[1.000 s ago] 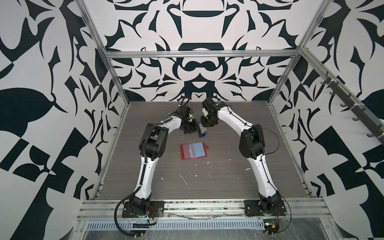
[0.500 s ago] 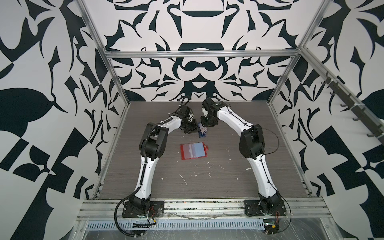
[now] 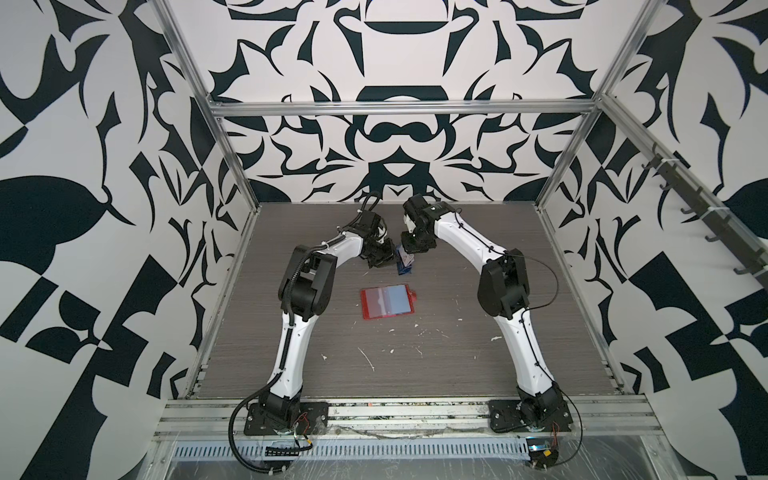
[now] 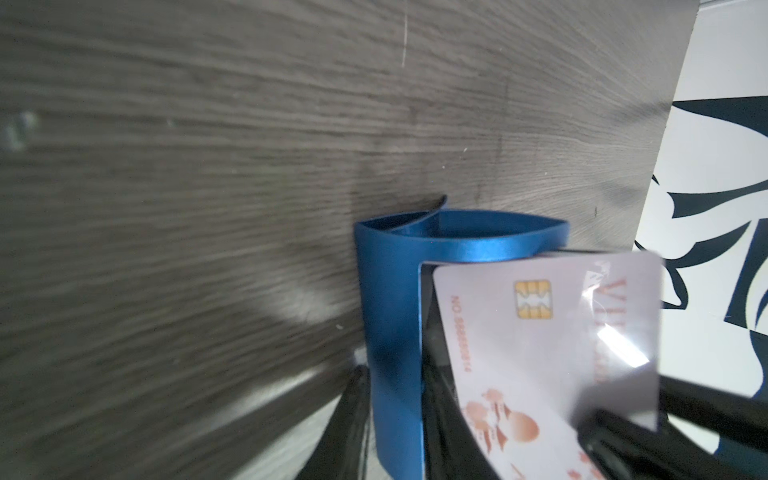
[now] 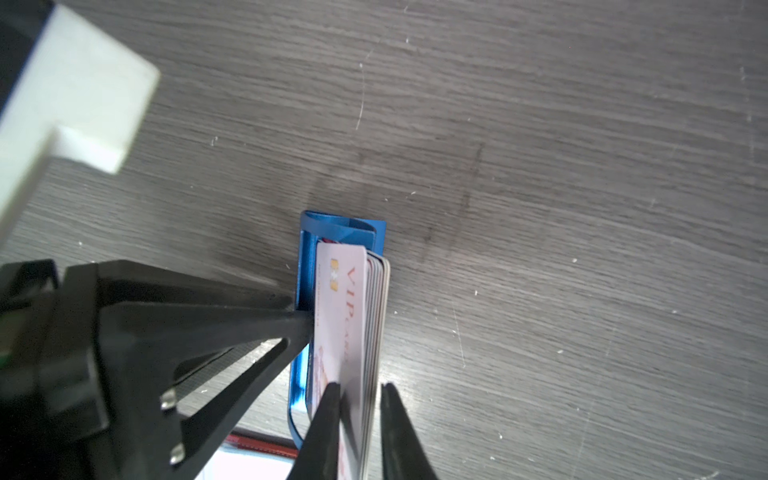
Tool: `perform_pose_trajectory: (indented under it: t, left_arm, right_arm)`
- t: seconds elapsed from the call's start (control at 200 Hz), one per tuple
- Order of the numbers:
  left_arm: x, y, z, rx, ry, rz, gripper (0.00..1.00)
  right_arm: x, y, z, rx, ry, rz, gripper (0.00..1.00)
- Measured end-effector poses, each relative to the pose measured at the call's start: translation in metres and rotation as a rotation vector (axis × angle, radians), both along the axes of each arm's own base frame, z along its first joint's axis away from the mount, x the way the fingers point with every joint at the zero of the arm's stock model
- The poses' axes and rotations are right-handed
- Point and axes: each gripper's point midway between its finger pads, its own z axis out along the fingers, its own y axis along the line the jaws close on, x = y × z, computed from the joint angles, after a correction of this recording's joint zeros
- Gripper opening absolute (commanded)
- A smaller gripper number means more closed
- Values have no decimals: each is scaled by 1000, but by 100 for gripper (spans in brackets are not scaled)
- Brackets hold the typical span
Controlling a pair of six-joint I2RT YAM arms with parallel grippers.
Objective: Put the credit cards into the card holder
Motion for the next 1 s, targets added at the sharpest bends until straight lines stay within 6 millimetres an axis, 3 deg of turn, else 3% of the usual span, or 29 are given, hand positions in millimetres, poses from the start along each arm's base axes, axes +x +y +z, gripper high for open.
perform_pose_trajectory:
  t: [0.39, 0.775, 1.0]
  left_arm:
    - [0, 0, 0, -2, 2, -2, 26]
    - [-1, -1, -1, -5, 4, -4, 25]
    - [-2, -1, -1, -7, 5, -10, 28]
  right_arm:
    - [0, -3, 3, -21, -9, 4, 20]
    - [1, 3, 10, -14, -24, 13, 0]
    - [0, 4, 11, -13, -27, 18, 0]
